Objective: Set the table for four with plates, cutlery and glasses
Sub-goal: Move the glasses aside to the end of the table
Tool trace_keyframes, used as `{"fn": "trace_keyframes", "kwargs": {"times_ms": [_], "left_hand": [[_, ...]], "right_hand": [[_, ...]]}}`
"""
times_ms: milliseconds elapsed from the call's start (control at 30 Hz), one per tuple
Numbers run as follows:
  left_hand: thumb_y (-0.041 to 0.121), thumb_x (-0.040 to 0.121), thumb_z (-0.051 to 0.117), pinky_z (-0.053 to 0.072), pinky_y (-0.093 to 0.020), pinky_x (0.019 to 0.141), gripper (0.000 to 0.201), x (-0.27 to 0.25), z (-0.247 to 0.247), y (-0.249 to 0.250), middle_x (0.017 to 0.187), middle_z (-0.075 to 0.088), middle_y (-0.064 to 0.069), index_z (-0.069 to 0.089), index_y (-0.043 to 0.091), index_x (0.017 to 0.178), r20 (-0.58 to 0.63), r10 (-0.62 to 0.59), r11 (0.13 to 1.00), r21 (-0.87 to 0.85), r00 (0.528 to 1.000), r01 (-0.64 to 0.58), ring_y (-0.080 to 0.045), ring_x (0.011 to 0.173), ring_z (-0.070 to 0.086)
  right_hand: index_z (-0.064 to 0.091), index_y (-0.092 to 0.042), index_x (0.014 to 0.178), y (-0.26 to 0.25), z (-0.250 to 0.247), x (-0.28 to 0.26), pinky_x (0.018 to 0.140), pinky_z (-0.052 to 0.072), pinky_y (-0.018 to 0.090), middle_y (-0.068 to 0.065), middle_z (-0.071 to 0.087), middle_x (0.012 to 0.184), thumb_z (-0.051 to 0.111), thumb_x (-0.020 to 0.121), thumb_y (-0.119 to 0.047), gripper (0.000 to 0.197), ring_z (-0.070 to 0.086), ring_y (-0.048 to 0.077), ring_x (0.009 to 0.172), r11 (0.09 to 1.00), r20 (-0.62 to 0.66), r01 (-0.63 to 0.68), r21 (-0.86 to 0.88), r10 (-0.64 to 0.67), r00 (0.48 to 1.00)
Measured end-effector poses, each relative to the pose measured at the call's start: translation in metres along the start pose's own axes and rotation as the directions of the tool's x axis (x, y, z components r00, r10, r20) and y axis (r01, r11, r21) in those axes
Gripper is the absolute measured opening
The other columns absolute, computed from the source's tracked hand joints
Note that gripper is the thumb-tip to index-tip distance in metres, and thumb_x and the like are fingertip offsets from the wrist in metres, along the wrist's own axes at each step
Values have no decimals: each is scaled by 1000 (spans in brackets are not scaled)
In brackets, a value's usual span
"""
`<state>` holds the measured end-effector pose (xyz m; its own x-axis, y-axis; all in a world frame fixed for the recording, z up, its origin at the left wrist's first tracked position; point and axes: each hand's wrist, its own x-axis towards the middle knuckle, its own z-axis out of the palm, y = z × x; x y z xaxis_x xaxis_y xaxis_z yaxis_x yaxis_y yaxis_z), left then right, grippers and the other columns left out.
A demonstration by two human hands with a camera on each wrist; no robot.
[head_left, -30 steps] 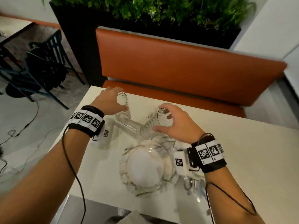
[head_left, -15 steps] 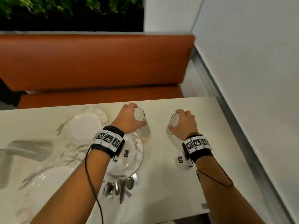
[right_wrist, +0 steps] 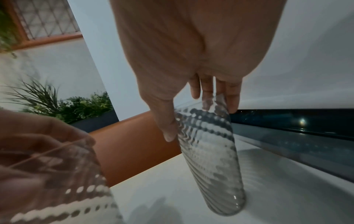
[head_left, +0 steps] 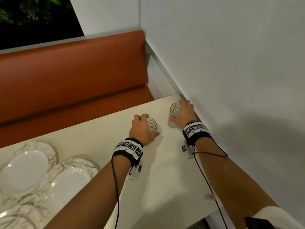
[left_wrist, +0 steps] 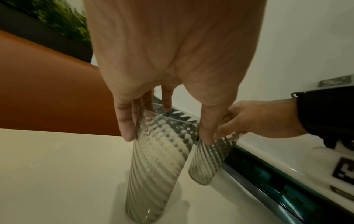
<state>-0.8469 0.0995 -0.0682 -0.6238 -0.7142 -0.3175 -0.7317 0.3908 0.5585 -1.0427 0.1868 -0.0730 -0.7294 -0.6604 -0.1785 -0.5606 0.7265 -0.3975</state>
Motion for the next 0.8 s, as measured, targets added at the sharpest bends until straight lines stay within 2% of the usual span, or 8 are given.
{"fn": "trace_keyframes", "kwargs": {"times_ms": [100,200,333,400,500,600,733,800], "left_hand": [[43,75,89,46,-45,110,103,24,8,22,150,35,-8,31,14,154,-23,19,1000,-14,1000,-20,-30,137,42],[42,77,88,46,-45,110,101,47,14,39,152,35,-9,31,12,155,-11,66,998,6,998,-66,-31,138,43],[46,78,86,49,-49,108,104,69,19,55,154,30,-11,26,15,158,26,92,995,45,995,-93,-34,138,43],[45,77,86,48,-50,109,108,75,20,57,154,30,-12,22,14,159,30,106,994,30,994,-107,-34,139,42],[37,76,87,46,-51,110,111,77,23,55,152,31,-12,18,10,159,24,105,994,-47,994,-103,-34,139,41],[30,79,84,43,-48,113,106,77,28,55,152,31,-13,19,7,159,24,100,991,-96,995,-98,-34,140,41],[38,77,87,40,-47,116,116,76,23,58,159,28,-13,13,11,161,30,105,987,-127,994,-100,-33,145,36],[47,74,88,38,-50,118,123,71,16,54,163,24,-12,9,14,163,35,107,991,-81,994,-104,-32,148,33]], "right_hand": [[40,-13,145,11,-4,16,107,40,45,10,46,143,80,76,-38,83,42,33,127,999,-33,42,-17,-43,999],[41,-15,147,15,-10,25,103,41,46,6,48,145,79,76,-44,85,42,33,125,996,-61,71,-56,-74,995],[34,-13,151,20,-15,30,111,36,49,7,39,154,79,69,-52,101,35,34,135,994,-79,98,-53,-102,992],[37,-10,148,23,-11,27,113,34,49,12,42,151,75,71,-54,97,36,36,135,994,-151,104,-36,-109,983],[44,-3,142,25,-2,20,108,35,47,18,49,137,71,74,-50,87,43,38,124,995,-223,96,38,-85,971],[47,0,139,25,1,19,105,34,46,19,52,130,68,74,-46,83,47,40,119,991,-235,90,103,-64,970],[47,-2,141,19,-7,16,105,35,46,19,52,133,74,76,-38,79,46,39,121,988,-208,99,116,-74,975],[50,-5,138,15,-13,14,103,35,44,17,54,131,65,76,-41,73,46,38,120,992,-226,84,93,-61,972]]}}
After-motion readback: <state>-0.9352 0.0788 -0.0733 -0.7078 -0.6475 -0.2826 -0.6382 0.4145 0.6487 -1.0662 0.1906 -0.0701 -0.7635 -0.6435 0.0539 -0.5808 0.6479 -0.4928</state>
